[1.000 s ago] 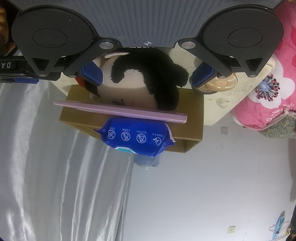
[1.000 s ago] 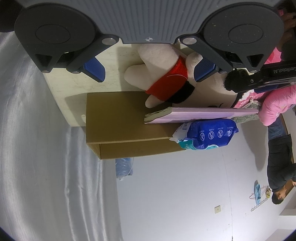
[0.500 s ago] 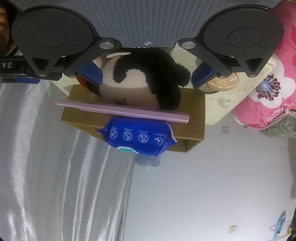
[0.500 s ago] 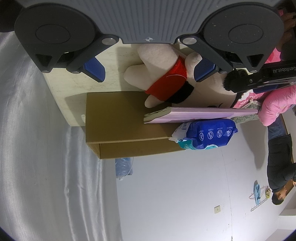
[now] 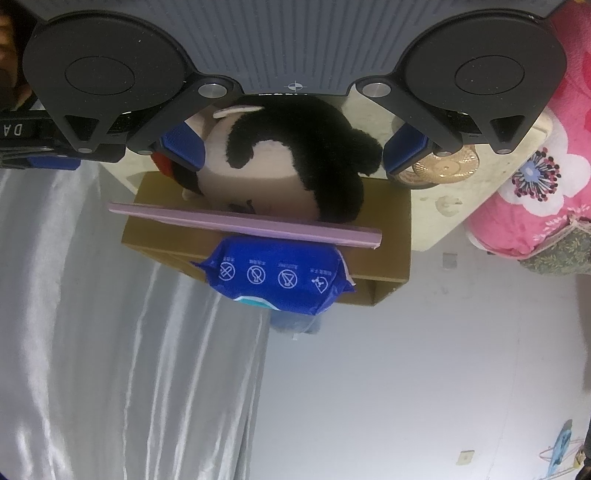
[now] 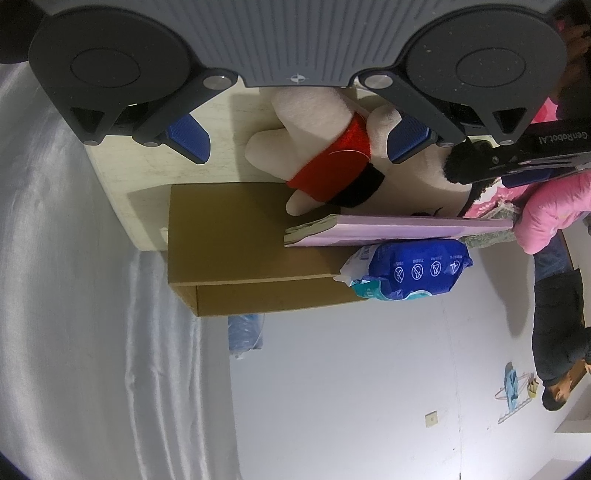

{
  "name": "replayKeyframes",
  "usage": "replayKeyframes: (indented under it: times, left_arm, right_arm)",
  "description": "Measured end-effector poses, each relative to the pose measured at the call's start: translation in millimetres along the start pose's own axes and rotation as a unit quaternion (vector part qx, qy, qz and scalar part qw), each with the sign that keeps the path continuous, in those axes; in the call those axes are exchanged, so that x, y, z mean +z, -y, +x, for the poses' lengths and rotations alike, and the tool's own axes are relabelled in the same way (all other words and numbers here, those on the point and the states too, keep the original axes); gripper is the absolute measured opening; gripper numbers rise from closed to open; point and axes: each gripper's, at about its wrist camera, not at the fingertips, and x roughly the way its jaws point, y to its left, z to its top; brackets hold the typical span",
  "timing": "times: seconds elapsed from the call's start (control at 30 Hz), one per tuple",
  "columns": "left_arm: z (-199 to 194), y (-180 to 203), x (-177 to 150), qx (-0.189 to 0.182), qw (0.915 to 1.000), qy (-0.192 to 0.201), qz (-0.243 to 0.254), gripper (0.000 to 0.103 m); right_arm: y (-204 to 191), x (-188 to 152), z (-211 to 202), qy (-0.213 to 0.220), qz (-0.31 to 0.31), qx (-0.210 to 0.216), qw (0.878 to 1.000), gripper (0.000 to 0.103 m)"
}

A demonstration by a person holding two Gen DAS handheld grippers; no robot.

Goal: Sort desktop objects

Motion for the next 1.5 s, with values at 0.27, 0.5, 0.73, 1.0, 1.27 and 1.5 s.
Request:
replayKeyframes:
  times: [0.27,0.5,0.73,1.0,1.27,1.5]
  left_arm:
    - [-0.7,-1.7,0.0,-0.002,1.0,-0.001,-0.001,0.103]
    - [0.6,-2.5,0.3,-0.003,1.0,-0.003,-0.001,0.103]
    - [-0.3,-2.7,-0.5,-0.004,1.0,-0.002,0.0,0.103]
    - [-1.2,-2.3,-0.4,-0.004,1.0,-0.002,0.002,0.103]
    - [-0.9,-0.1,-1.1,-0.007,1.0,-0.005,0.004,0.103]
    - [0.9,1.1,-1.0,-0.009,0.9999,-0.006,0.005,0.103]
  right_arm:
    - [0.1,0.0,0.4,-0.001,-0.002,-0.002,1.0,0.103]
    - [0.1,-0.3,-0.2,-0.001,-0.002,-0.002,1.0,0.103]
    - [-1.0,-0.6,-1.1,0.001,-0.004,-0.002,1.0,0.103]
    - [-0.5,-0.4,-0.9,0.001,-0.003,0.0,1.0,0.103]
    - [0.3,-0.8,-0.4,-0.001,-0.002,-0.002,1.0,0.103]
    - [0.2,-0.7,-0.4,-0.001,-0.003,-0.002,1.0,0.103]
